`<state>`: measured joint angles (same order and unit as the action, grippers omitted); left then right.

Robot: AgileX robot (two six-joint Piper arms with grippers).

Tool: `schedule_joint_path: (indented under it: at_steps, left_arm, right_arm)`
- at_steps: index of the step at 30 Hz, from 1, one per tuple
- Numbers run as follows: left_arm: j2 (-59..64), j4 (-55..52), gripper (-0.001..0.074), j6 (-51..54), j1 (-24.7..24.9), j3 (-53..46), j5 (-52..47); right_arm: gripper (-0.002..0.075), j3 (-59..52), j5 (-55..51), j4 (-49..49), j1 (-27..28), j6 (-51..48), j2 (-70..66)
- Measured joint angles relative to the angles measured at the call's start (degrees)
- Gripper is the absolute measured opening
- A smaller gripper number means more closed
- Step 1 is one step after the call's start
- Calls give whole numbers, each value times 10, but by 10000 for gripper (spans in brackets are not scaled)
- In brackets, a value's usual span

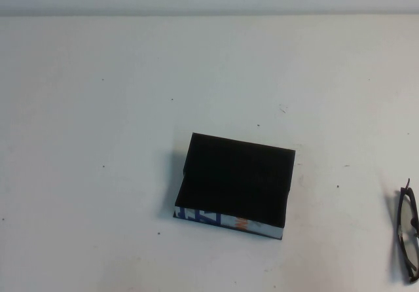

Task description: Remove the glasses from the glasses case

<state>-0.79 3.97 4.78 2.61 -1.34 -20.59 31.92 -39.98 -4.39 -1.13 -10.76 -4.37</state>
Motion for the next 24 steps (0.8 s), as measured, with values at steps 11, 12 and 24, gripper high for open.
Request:
schedule_joint_path:
  at_steps: [11,12,24]
  left_arm:
    - [0,0,-5,0,0,0,0]
    - [0,0,-5,0,0,0,0]
    - [0,0,-5,0,0,0,0]
  right_arm:
    - [-18,-262,251,126,0,145,43]
    - [-18,-288,271,126,0,145,43]
    - [-18,-335,272,121,0,146,48]
